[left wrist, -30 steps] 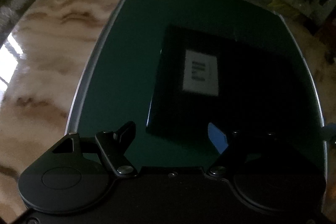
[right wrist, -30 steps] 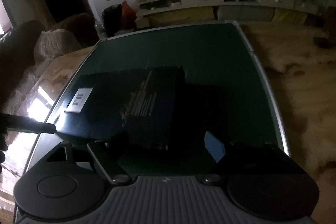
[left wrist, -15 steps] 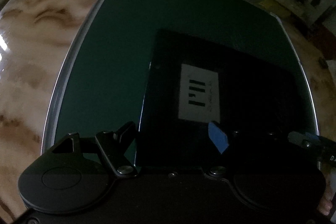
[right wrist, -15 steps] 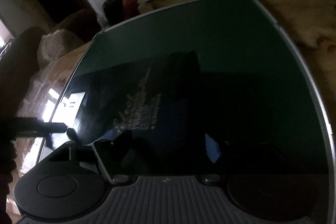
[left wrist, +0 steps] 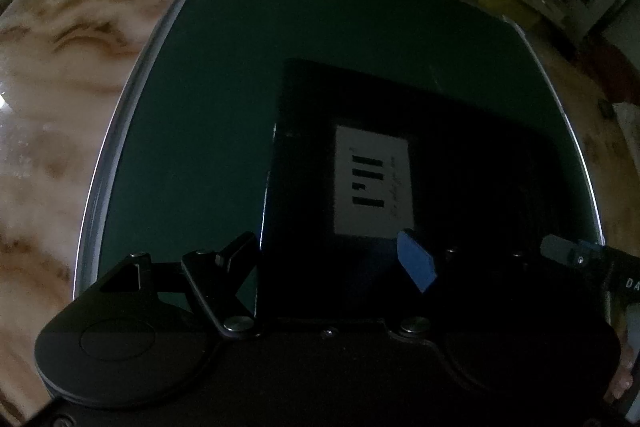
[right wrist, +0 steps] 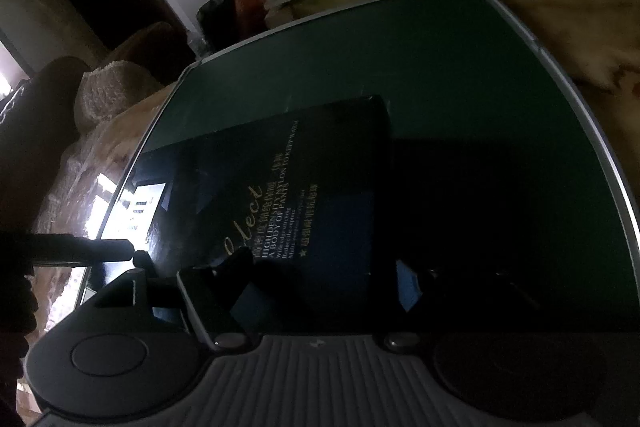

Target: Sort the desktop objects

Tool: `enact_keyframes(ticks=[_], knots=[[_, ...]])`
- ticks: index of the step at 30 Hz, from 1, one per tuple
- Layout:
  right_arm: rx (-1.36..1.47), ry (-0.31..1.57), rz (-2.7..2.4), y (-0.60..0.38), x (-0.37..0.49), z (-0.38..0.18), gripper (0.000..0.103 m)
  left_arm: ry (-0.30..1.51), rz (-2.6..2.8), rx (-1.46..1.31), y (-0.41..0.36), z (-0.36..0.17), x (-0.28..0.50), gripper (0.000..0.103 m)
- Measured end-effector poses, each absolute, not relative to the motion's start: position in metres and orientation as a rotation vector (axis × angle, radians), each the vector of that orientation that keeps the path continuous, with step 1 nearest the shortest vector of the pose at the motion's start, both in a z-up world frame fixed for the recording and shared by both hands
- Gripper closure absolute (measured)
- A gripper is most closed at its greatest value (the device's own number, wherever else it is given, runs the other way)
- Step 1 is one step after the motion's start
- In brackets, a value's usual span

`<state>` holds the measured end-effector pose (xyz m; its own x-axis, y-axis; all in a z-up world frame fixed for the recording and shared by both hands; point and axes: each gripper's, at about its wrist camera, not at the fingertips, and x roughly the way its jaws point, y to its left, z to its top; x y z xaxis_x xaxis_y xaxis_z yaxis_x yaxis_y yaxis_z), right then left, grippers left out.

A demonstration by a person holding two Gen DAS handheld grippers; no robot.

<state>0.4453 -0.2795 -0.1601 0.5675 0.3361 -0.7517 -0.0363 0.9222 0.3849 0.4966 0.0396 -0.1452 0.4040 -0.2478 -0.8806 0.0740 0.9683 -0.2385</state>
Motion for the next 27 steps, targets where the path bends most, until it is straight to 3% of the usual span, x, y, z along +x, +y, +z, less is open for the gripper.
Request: enact_keyframes(ticks=[27], knots=[[0.282, 0.897, 0.193, -0.271, 0.348, -0.094, 0.027, 1.098, -0.226, -0.119, 0.03, -0.078, 0.395, 0.027]])
